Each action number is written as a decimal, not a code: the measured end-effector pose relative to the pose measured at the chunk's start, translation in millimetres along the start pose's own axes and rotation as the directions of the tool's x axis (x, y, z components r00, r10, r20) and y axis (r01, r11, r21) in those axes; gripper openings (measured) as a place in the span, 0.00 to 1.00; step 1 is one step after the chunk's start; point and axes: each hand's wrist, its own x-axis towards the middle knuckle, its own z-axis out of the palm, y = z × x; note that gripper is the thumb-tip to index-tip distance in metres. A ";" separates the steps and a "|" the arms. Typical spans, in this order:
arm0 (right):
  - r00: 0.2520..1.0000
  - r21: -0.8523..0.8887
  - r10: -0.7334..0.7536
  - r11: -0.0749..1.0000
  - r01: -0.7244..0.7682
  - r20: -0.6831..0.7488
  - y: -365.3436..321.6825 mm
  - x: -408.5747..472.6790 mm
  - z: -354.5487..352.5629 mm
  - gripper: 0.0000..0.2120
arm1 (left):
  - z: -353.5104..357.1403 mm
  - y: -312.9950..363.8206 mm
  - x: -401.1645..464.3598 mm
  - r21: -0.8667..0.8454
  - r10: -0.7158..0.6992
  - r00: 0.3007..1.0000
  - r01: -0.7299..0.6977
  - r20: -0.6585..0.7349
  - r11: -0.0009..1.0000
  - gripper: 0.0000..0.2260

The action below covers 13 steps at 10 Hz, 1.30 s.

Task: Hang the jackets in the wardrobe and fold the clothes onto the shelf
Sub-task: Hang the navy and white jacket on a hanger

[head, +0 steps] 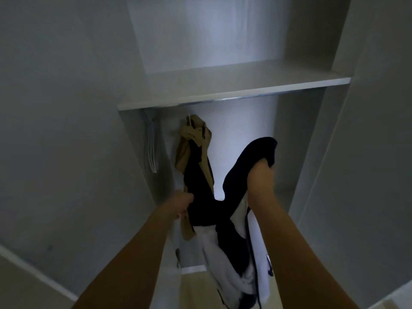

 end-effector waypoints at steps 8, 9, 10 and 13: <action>0.970 -0.542 -0.025 0.826 0.157 0.242 3.1 186.2 139.7 0.12 | -157.3 94.0 287.6 0.884 0.371 0.864 0.159 -0.340 0.439 0.13; 0.959 -0.562 -0.016 0.808 0.178 0.282 3.5 189.4 135.3 0.10 | -154.8 93.9 284.0 0.878 0.367 0.859 0.176 -0.358 0.445 0.12; 0.953 -0.594 -0.065 0.769 0.237 0.296 -1.4 194.5 123.0 0.10 | -151.2 97.8 276.1 0.836 0.345 0.852 0.175 -0.393 0.519 0.13; 0.928 -0.612 -0.143 0.715 0.338 0.345 3.7 191.6 84.5 0.08 | -92.7 87.3 221.0 0.283 0.291 0.670 -0.125 -0.683 0.951 0.11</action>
